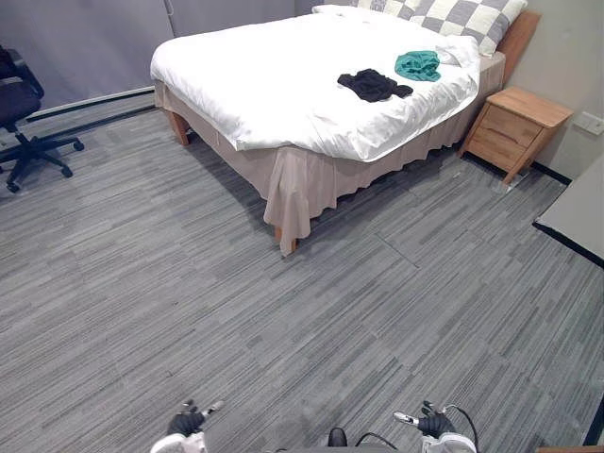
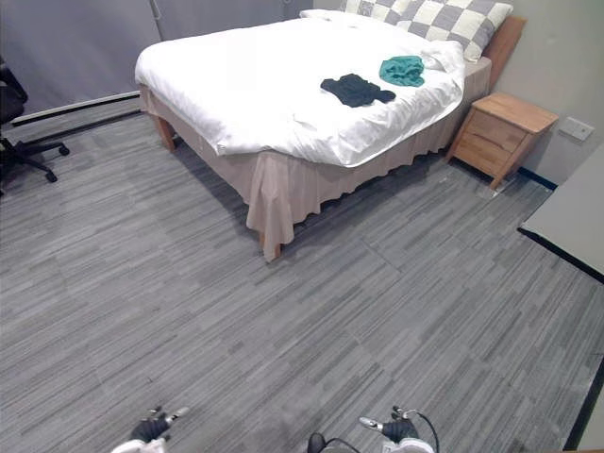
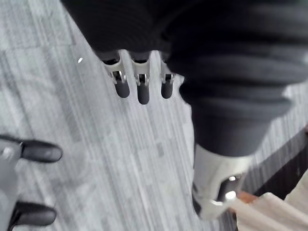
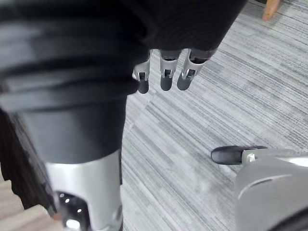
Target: Tidy the bed and pick cloth on bed and put in laundry
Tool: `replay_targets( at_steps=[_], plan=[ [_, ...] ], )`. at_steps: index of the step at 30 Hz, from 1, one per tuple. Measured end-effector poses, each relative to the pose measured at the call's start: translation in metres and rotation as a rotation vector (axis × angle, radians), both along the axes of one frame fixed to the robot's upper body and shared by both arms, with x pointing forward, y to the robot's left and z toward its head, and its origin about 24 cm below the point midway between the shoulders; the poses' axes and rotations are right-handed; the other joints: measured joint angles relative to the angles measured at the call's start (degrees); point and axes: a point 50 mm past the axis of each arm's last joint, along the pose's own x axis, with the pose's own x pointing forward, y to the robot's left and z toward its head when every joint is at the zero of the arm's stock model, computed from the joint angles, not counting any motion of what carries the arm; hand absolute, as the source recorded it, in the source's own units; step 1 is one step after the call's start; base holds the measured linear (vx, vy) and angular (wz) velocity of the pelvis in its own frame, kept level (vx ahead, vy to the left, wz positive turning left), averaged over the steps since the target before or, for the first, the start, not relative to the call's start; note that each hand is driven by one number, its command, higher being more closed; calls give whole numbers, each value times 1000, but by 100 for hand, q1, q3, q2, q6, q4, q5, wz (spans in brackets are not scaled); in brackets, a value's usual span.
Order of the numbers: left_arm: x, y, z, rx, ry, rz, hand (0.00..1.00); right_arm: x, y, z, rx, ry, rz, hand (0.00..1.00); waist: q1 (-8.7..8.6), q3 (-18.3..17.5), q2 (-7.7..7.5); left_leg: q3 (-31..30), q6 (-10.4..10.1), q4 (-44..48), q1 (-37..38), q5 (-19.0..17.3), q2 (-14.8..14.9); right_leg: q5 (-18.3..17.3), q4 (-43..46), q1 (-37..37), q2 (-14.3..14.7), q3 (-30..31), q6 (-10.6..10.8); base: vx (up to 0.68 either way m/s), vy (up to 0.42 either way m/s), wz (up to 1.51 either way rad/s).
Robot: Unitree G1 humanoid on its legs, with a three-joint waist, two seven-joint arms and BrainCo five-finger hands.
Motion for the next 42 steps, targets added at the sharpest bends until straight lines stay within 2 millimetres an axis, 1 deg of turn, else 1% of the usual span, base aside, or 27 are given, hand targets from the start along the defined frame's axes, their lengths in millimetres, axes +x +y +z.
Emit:
replay_targets(
  at_steps=[3, 5, 9, 13, 18, 22, 23, 24, 25, 26, 27, 28, 29, 30, 31, 32, 33, 34, 35, 36, 37, 38, 39, 40, 41, 42],
  plan=[
    [-2, -2, -1, -11, -4, 20, 0, -2, 0, 0, 2, -2, 3, 0, -15, -1, 0, 12, -2, 0, 6, -2, 5, -3, -1, 1, 3, 10, 2, -27, -4, 0],
    [-4, -4, -3, -22, -4, 45, 0, -4, 3, -1, 11, -2, 4, 0, -12, -3, 5, 21, -28, 0, 7, -21, 19, -4, -1, 2, 12, 4, 2, -60, -14, 1],
    [-13, -10, -7, -44, 11, 70, 0, -5, 10, -4, 36, -7, 8, 0, -10, -19, 27, 148, -11, 1, -12, -82, 82, 19, -27, 22, 69, 10, -29, -79, -23, -5],
    [-23, -19, -12, -52, 42, 89, 0, -12, 14, -7, 53, 9, 5, 0, -1, -35, 31, 204, -109, 5, 57, -147, 142, 59, -235, 194, 122, -3, -9, -88, -51, -2],
    [-21, -27, -13, -61, 43, 52, 0, -15, 20, -9, 70, 17, 5, 0, 8, -46, 43, 292, -181, 7, 43, -189, 252, 86, -352, 201, 220, -31, -52, -22, -57, -9],
    [-15, -34, -14, -62, 39, 23, 0, -22, 20, -10, 69, 33, 0, 0, -17, -45, 37, 251, -197, 15, 57, -176, 334, 39, -321, 182, 295, -101, -118, 56, -55, 3],
    [-13, -36, -14, -65, 36, 18, 0, -25, 20, -10, 70, 38, -2, 0, -27, -32, 43, 265, -216, 29, 61, -166, 365, 6, -182, 96, 321, -97, -169, 84, -37, -5],
    [-12, -36, -14, -64, 34, 13, 0, -22, 20, -10, 71, 32, 2, 0, -24, 15, 53, 305, -226, 48, 49, -167, 400, -85, 36, -56, 343, -108, -204, 63, -35, -16],
    [-11, -36, -13, -63, 31, 10, 0, -18, 21, -9, 72, 22, 9, 0, -21, 68, 63, 330, -251, 84, 31, -184, 435, -156, 208, -165, 356, -143, -189, 22, -47, -29],
    [-9, -35, -12, -57, 17, 8, 0, -11, 23, -9, 75, 6, 20, 0, -11, 138, 78, 486, -282, 135, -65, -203, 469, -380, 481, -419, 326, -303, -168, -3, -57, -31],
    [-7, -34, -11, -53, 8, 7, 0, -7, 24, -8, 74, -4, 25, 0, -12, 169, 49, 542, -297, 141, -100, -213, 469, -511, 630, -521, 281, -434, -256, -13, -66, -33],
    [-2, -34, -8, -44, -19, 2, 0, 0, 24, -6, 69, -28, 35, 0, -13, 298, 39, 612, -390, 215, -200, -276, 506, -661, 878, -710, 222, -656, -314, 6, -59, -21],
    [0, -34, -7, -42, -26, 1, 0, 2, 24, -6, 67, -35, 36, 0, -12, 332, 37, 637, -414, 235, -231, -296, 525, -687, 913, -752, 225, -683, -338, 36, -83, -21],
    [1, -34, -6, -44, -36, 6, 0, 3, 24, -5, 66, -40, 38, 0, -12, 359, 42, 706, -523, 312, -302, -375, 576, -819, 1010, -850, 226, -747, -396, 95, -105, -38],
    [2, -34, -6, -51, -45, 20, 0, 6, 24, -5, 64, -46, 48, 0, 22, 418, 12, 860, -623, 521, -371, -551, 654, -997, 1236, -938, 202, -824, -396, 143, -133, -61],
    [-1, -33, -7, -55, -40, 30, 0, 9, 27, -5, 64, -49, 72, 0, 77, 524, 27, 999, -657, 917, -460, -691, 734, -1206, 1537, -1037, 159, -845, -430, 142, -119, -52],
    [-1, -33, -7, -57, -43, 34, 0, 9, 28, -5, 67, -46, 77, 0, 47, 596, 1, 1086, -660, 1208, -557, -707, 753, -1315, 1663, -1047, 107, -844, -458, 150, -146, -16],
    [3, -35, -6, -63, -58, 34, 0, 3, 29, -7, 70, -27, 79, 0, -30, 677, -75, 1173, -663, 2031, -865, -722, 778, -1401, 1850, -987, -10, -787, -475, 187, -184, 1],
    [3, -41, -6, -74, -71, 35, 0, -1, 25, -7, 63, -14, 74, 0, -6, 714, -70, 1211, -704, 2334, -972, -865, 784, -1486, 2012, -890, -89, -766, -515, 218, -182, -9],
    [4, -44, -5, -80, -81, 33, 0, -4, 22, -7, 56, -8, 71, 0, 5, 724, -79, 1217, -698, 2344, -946, -947, 785, -1589, 2151, -867, -111, -758, -469, 261, -145, -26],
    [5, -47, -6, -87, -87, 28, 0, -8, 19, -6, 49, 1, 66, 0, 0, 739, -9, 1225, -645, 2286, -892, -1002, 774, -1779, 2393, -827, -129, -799, -251, 280, -69, -33],
    [10, -54, -6, -104, -94, 5, 0, -9, 14, -5, 35, 0, 72, 0, -19, 747, 107, 1275, -517, 1986, -807, -934, 780, -1960, 3381, -1063, -241, -967, -15, 246, -31, -36],
    [14, -56, -5, -108, -101, -32, 0, -7, 14, -3, 32, -11, 87, 0, -7, 730, 81, 1417, -520, 1927, -703, -1124, 816, -1919, 4575, -1551, -485, -1068, 13, 171, -22, -26],
    [18, -55, -3, -91, -97, -75, 0, -4, 20, -3, 45, -24, 98, 0, -27, 761, -48, 1397, -458, 1964, -596, -1268, 745, -1687, 5731, -2107, -751, -1032, 122, 170, -91, 13],
    [25, -54, -1, -69, -94, -131, 0, -2, 28, -6, 85, -34, 85, 0, -161, 792, -72, 1254, -528, 1983, -399, -1378, 798, -1791, 6404, -2629, -813, -740, 316, 226, -150, 39],
    [29, -55, -1, -69, -98, -137, 0, -3, 29, -6, 95, -38, 79, 0, -234, 832, -97, 1177, -561, 1976, -358, -1398, 864, -1892, 6194, -2651, -828, -718, 344, 387, -302, 72]
  ],
)
